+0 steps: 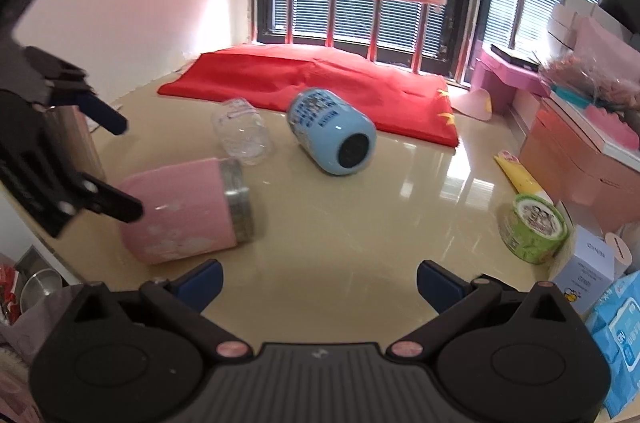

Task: Flip cup upright
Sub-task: 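Lower the pink cup onto the table on its side, open left tool, then reach the right tool to the lying pink cup and grasp its body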

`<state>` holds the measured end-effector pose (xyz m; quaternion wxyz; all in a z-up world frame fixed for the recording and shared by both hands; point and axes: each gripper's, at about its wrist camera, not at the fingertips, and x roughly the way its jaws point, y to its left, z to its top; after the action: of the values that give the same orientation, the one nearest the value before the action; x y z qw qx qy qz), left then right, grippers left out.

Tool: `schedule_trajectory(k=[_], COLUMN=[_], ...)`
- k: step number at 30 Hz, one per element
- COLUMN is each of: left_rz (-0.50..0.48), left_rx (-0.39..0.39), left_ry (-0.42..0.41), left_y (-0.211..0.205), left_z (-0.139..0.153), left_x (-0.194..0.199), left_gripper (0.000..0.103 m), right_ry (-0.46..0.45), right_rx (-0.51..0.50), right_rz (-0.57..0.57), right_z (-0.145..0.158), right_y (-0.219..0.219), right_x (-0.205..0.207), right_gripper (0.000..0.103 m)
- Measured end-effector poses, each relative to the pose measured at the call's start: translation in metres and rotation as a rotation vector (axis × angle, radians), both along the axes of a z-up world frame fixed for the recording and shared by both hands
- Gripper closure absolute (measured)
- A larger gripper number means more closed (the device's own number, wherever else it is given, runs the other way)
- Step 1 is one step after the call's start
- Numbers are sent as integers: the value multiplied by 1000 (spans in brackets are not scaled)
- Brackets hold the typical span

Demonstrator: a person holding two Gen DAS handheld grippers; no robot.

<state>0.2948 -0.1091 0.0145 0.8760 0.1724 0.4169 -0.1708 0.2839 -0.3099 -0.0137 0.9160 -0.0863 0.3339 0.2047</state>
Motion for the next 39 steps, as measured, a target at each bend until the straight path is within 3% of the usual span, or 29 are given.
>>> schedule_trajectory(k=[4, 12, 21, 24, 32, 39], left_rz=[59, 134, 307, 307, 185, 190], left_rx=[-63, -142, -204, -210, -169, -228], left_ry=[-61, -87, -91, -90, -69, -52], left_y=[27, 89, 170, 185, 190, 201], left_z=[8, 1, -13, -17, -31, -40], left_x=[-35, -72, -80, -79, -70, -67], left_gripper=[0, 0, 0, 0, 0, 0], right_ry=[6, 41, 306, 359, 487, 540], right_rx=[-1, -15, 201, 232, 238, 206], right_rz=[7, -19, -284, -351, -521, -619], right_z=[6, 18, 23, 22, 3, -21], right_y=[23, 82, 117, 129, 149, 159], right_x=[-6, -8, 46, 61, 103, 124], right_gripper=[0, 0, 0, 0, 0, 3])
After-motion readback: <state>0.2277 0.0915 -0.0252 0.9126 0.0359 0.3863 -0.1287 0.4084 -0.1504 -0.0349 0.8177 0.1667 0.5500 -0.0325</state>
